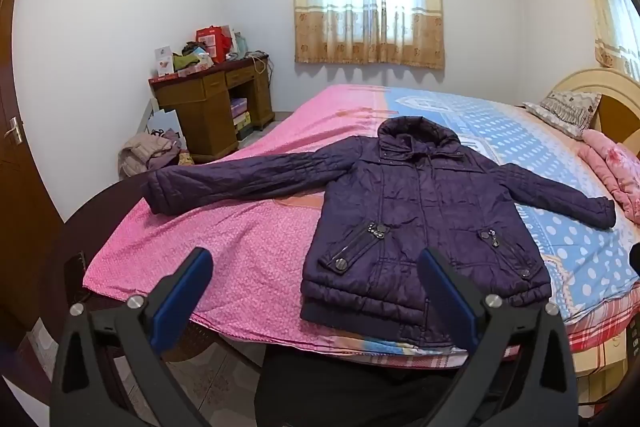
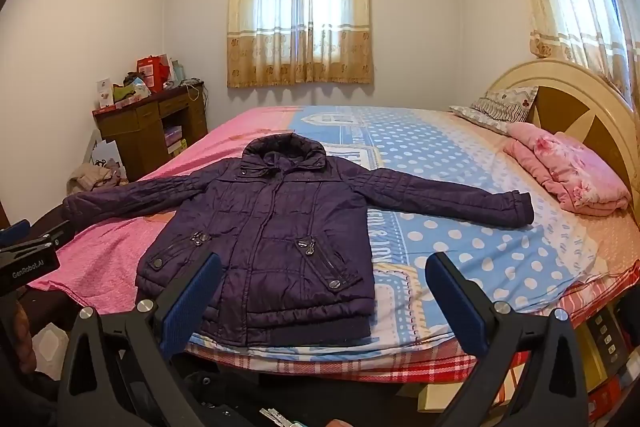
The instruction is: Fold large clothes
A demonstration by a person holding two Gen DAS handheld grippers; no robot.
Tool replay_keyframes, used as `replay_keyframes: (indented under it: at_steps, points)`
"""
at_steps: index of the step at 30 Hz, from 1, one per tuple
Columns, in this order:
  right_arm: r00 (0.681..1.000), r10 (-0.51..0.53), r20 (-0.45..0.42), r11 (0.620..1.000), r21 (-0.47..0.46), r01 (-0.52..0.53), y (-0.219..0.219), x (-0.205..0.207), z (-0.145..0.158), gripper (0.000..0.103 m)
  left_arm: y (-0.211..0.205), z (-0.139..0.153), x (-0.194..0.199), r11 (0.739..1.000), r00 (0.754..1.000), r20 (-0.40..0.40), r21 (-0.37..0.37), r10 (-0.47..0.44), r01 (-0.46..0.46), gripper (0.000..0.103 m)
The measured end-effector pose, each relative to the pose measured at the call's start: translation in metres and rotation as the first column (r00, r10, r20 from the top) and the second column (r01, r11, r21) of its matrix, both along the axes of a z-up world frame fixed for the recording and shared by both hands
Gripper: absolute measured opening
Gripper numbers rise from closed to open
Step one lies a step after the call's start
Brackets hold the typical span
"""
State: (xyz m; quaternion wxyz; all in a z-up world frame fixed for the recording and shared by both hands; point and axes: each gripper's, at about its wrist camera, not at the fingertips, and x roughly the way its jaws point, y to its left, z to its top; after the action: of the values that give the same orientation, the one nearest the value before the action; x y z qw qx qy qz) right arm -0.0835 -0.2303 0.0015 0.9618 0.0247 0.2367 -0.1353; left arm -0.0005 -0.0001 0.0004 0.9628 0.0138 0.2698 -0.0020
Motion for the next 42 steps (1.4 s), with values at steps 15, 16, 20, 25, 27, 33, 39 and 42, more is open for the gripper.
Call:
replay_keyframes:
  at_steps: [15, 16, 20, 25, 27, 33, 39, 42]
  points:
    - [1.000, 0.008, -0.018, 1.000, 0.019, -0.008, -0.001, 0.003, -0.013, 0.102, 0.010, -0.005, 0.003, 1.000, 1.000, -0.013, 0.000, 0.017, -0.017, 0.103]
    - [1.000, 0.009, -0.019, 1.000, 0.021, -0.009, -0.001, 0.003, -0.013, 0.102, 0.003, -0.005, 0.001, 1.000, 1.000, -0.010, 0.010, 0.017, -0.017, 0.103]
    - [1.000, 0.010, -0.026, 1.000, 0.026, -0.009, -0.003, 0.005, -0.011, 0.102, 0.002, -0.005, 0.003, 1.000, 1.000, -0.014, 0.009, 0.018, -0.017, 0.103]
    - [0.999, 0.014, -0.033, 0.999, 0.035, -0.013, -0.003, 0.007, -0.012, 0.102, 0.001, -0.005, 0.002, 1.000, 1.000, -0.019, 0.013, 0.015, -0.015, 0.103]
    - [0.999, 0.014, -0.036, 0.999, 0.038, -0.013, -0.004, 0.008, -0.012, 0.102, -0.001, -0.005, 0.002, 1.000, 1.000, -0.020, 0.016, 0.015, -0.014, 0.103]
    - [0.999, 0.014, -0.038, 0.999, 0.041, -0.012, -0.004, 0.008, -0.012, 0.102, -0.001, -0.006, 0.002, 1.000, 1.000, -0.021, 0.015, 0.016, -0.016, 0.103]
    - [0.999, 0.017, -0.042, 0.999, 0.048, -0.015, -0.005, 0.008, -0.015, 0.102, 0.000, -0.006, 0.002, 1.000, 1.000, -0.021, 0.014, 0.015, -0.015, 0.103]
    - [0.999, 0.017, -0.045, 0.999, 0.052, -0.015, -0.004, 0.008, -0.016, 0.102, 0.000, -0.006, 0.002, 1.000, 1.000, -0.023, 0.013, 0.015, -0.015, 0.103]
